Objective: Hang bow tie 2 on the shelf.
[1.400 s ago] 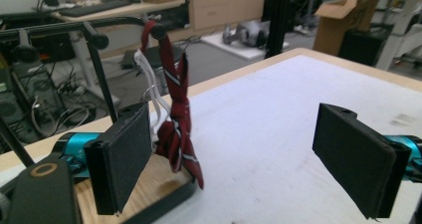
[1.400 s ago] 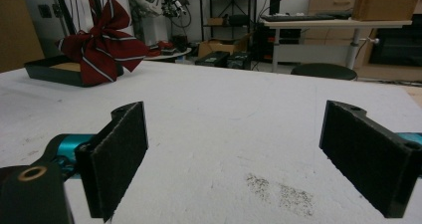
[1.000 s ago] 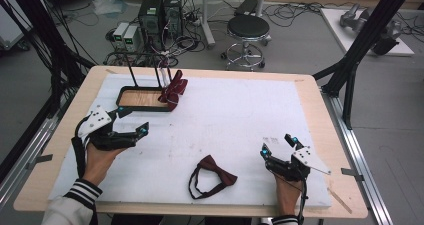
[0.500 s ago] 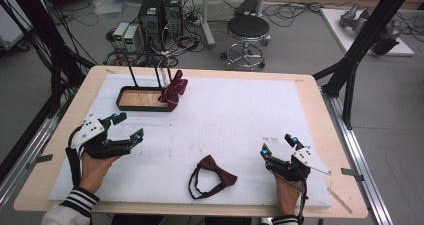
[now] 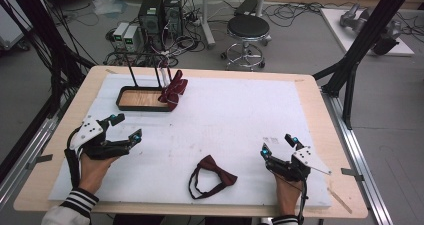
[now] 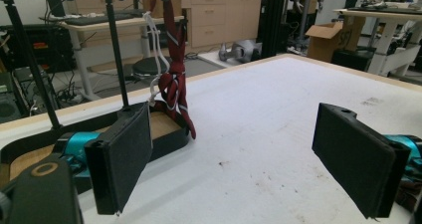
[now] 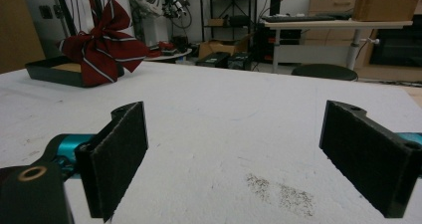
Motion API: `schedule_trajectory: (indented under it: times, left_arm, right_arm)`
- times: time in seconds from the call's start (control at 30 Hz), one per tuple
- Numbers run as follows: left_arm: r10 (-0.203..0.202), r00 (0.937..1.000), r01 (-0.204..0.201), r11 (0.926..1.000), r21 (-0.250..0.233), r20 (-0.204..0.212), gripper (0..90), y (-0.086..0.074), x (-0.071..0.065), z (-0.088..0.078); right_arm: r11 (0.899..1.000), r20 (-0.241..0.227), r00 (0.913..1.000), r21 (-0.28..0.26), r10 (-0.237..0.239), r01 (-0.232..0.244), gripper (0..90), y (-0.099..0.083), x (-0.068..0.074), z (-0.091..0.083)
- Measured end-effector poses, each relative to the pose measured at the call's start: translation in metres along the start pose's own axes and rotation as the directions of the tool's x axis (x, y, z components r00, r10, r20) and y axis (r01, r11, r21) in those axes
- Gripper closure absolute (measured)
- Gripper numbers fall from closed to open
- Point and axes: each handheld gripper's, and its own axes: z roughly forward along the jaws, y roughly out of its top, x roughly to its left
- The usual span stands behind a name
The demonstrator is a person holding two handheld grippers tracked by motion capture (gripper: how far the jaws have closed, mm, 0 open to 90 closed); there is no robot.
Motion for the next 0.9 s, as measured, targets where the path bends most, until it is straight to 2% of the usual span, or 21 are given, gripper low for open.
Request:
schedule_trajectory:
  times: [0.27, 0.37, 0.43, 0.6, 0.67, 0.7, 0.9]
  left_arm:
    - [0.008, 1.0, -0.008, 1.0, -0.001, -0.001, 16.4, 0.004, -0.001, -0.001]
    - [0.023, 0.9997, -0.023, 0.9997, 0.001, -0.009, 16.4, 0.006, -0.001, -0.003]
    - [0.016, 0.9998, -0.016, 0.9999, 0.004, -0.007, 16.4, 0.007, -0.002, -0.004]
    - [0.027, 0.9996, -0.026, 0.9979, 0.059, -0.013, 16.4, 0.009, -0.009, -0.004]
    - [0.038, 0.9993, -0.038, 0.9957, 0.085, -0.001, 16.4, 0.011, -0.013, -0.002]
    - [0.057, 0.9983, -0.058, 0.9928, 0.105, 0.015, 16.4, 0.013, -0.017, 0.0]
    - [0.084, 0.9947, -0.091, 0.986, 0.139, 0.06, 16.2, 0.021, -0.025, 0.005]
  right_arm:
    - [1.0, -0.001, 1.0, 0.003, 0.003, -0.003, 10.9, 0.0, 0.001, 0.0]
    - [1.0, 0.0, 1.0, 0.001, 0.0, 0.0, 10.9, 0.0, 0.001, 0.0]
    - [1.0, 0.0, 1.0, 0.002, 0.001, -0.001, 10.9, 0.0, 0.001, 0.0]
    - [1.0, -0.001, 1.0, 0.001, 0.002, -0.002, 10.9, 0.0, 0.001, 0.0]
    - [1.0, -0.001, 1.0, 0.0, -0.002, 0.002, 10.9, 0.0, 0.0, 0.0]
    - [1.0, -0.001, 1.0, 0.001, -0.002, 0.002, 10.9, 0.0, 0.0, 0.0]
    - [1.0, 0.0, 1.0, 0.0, -0.001, 0.001, 10.9, 0.0, 0.0, 0.0]
